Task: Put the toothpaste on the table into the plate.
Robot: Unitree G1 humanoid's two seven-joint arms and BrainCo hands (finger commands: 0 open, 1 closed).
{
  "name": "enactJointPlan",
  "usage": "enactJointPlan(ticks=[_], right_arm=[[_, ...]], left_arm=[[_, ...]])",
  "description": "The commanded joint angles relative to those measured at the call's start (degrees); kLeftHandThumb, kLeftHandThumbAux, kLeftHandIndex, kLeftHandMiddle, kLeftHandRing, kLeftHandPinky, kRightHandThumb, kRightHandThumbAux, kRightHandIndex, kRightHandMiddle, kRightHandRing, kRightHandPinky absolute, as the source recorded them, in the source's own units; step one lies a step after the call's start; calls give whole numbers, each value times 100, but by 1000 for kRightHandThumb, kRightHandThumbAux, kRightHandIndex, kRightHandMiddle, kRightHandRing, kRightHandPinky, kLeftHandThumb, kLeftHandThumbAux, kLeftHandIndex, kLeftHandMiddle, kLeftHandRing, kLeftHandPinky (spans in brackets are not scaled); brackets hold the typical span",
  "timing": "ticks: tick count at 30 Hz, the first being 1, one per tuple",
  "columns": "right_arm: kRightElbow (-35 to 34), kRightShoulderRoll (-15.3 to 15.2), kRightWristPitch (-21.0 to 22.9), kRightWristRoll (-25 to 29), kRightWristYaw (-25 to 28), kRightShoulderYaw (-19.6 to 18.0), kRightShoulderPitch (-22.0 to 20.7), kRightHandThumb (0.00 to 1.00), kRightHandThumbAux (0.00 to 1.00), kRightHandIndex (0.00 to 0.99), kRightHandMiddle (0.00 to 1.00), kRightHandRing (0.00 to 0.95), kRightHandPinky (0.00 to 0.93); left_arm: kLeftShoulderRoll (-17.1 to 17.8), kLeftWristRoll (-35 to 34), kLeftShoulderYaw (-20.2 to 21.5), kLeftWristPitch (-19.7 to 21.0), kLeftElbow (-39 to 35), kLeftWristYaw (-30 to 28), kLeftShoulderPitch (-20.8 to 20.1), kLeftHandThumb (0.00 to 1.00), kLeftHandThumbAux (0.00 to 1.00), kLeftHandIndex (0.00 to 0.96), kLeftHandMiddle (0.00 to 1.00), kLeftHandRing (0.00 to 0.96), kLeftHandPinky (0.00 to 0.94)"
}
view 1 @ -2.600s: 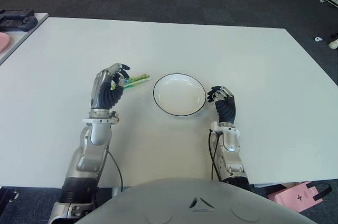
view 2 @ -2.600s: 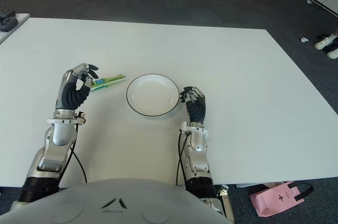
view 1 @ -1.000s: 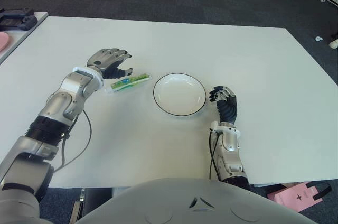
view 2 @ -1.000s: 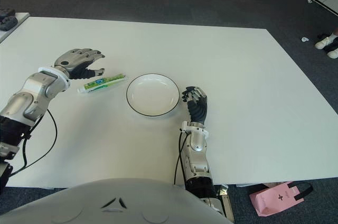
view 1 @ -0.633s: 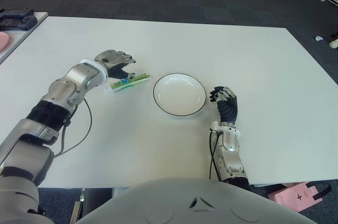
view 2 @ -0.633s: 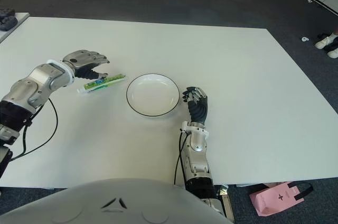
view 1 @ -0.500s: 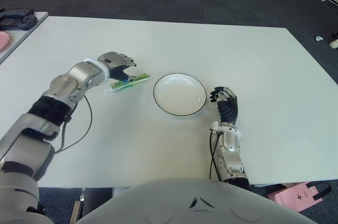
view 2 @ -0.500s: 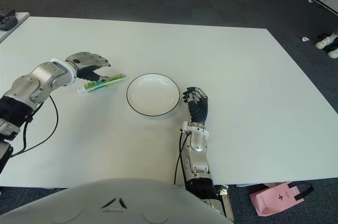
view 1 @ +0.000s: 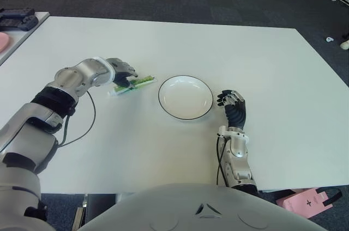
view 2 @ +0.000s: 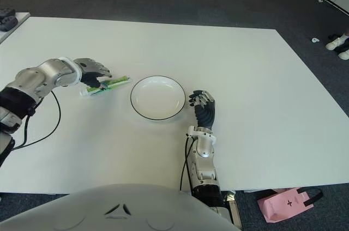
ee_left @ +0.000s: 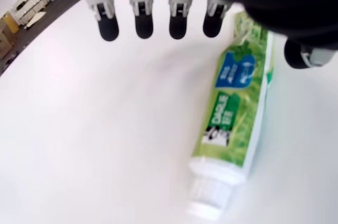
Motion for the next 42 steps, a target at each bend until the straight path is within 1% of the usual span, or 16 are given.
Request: enactJointPlan(ticks=[1, 7, 12, 17, 22, 31, 34, 38, 42], right_arm=[[380, 451, 291, 63, -104, -11, 625, 705, 728, 431, 546, 547, 552], [280, 421, 387, 54, -131, 29, 673, 705, 728, 431, 549, 551, 552], [227, 460, 474, -5, -298, 38, 684, 706, 728, 431, 553, 552, 555], [195, 438, 498, 34, -309, 76, 705, 706, 728, 431, 548, 552, 549], [188, 464, 479, 41, -350, 80, 722, 707, 728, 431, 547, 551, 553], [147, 451, 430, 61, -317, 110, 751, 707, 728, 431, 546, 550, 552], [93, 442, 490, 79, -299, 118, 775, 707, 728, 431, 546, 549, 551], [49, 439, 542, 84, -309, 117, 800, 707, 728, 431, 545, 548, 548], [32, 438, 553, 71, -322, 118, 811, 706, 728, 431, 546, 546, 545]], left_arm=[[-40, 175, -214, -138, 198, -22, -176, 472, 106, 0, 0, 0, 0], [55, 198, -336, -381, 17, -56, -93, 456, 111, 0, 0, 0, 0], [127, 137, -380, -622, 18, -112, -122, 438, 114, 0, 0, 0, 0], [190, 138, -382, -748, -9, -126, -131, 434, 118, 0, 0, 0, 0], [334, 83, -353, -853, -231, -264, -24, 437, 122, 0, 0, 0, 0], [443, -178, -287, -906, -607, -804, 150, 455, 125, 0, 0, 0, 0], [466, -266, -258, -902, -735, -949, 207, 456, 127, 0, 0, 0, 0], [497, -353, -213, -900, -964, -1033, 366, 456, 131, 0, 0, 0, 0], [473, -326, -184, -844, -1102, -998, 540, 464, 140, 0, 0, 0, 0]])
